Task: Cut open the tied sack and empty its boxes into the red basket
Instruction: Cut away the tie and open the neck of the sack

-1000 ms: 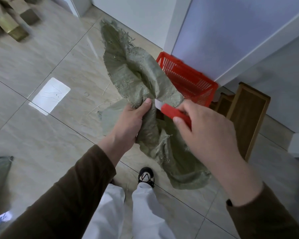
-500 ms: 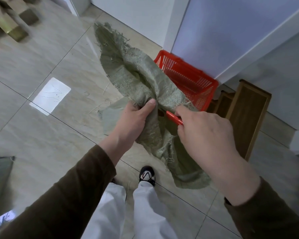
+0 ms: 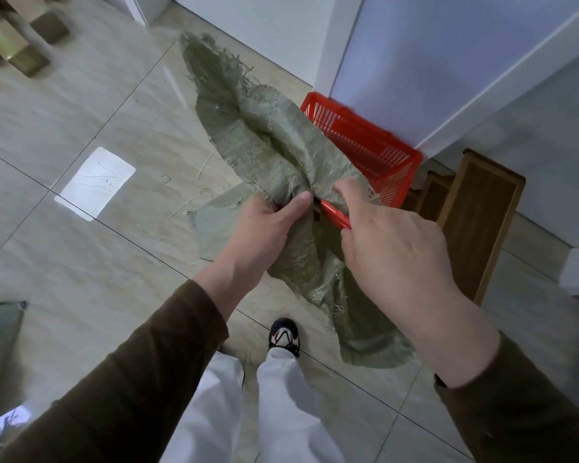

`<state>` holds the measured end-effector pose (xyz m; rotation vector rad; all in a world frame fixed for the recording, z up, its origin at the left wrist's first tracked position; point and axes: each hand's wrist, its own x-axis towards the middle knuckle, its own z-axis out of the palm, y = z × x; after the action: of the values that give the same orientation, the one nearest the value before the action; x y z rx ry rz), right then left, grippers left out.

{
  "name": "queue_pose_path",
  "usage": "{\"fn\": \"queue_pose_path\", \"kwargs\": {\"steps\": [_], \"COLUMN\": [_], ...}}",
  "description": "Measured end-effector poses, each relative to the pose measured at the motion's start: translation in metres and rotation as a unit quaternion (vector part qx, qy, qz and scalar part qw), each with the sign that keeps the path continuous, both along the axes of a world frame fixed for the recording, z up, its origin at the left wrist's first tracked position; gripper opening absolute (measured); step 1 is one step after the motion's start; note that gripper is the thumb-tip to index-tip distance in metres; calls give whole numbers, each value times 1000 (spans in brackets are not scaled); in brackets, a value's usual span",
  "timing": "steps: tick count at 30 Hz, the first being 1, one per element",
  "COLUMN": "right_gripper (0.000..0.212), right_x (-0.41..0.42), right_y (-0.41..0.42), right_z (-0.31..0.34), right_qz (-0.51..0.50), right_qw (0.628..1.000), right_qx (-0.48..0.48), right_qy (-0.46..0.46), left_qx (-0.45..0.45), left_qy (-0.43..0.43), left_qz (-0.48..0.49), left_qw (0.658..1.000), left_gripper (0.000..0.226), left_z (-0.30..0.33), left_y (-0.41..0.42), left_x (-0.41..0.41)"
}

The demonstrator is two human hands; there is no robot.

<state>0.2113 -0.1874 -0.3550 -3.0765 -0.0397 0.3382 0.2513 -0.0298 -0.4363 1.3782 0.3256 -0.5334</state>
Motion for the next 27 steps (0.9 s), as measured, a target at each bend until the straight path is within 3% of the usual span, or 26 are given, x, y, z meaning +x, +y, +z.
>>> {"fn": "queue_pose_path", "kwargs": {"steps": [2,6,8,13,20,27], "right_gripper": [63,54,50,40,22,24], "right_x": [1,6,7,8,18,25], "right_y": [-4,-15,-18,-19,-19,-48], "right_z": [-8,-20,-22,-28,-44,-53], "right_qz": [15,-33,-40,-43,-54,-124], "right_qw": [1000,990,985,979,988,971], "right_qx": [26,111,138,175,134,195], "right_qy": [5,81,101,98,58,60], "left_qx": [-27,-18,-26,-79,18,48], "left_qy": [-11,-76,-57,14,-16,6], "left_qz": [-3,9,-10,-87,-66,-62], "left_qw": [1000,997,998,993,998,997], "left_gripper": [16,29,32,10,24,15], "left_z": [-2,-13,-18,-27,-28,-24], "left_y": [-1,-5,-5,-4,-7,8], "left_x": [-1,-4,-3,4,2,12]}}
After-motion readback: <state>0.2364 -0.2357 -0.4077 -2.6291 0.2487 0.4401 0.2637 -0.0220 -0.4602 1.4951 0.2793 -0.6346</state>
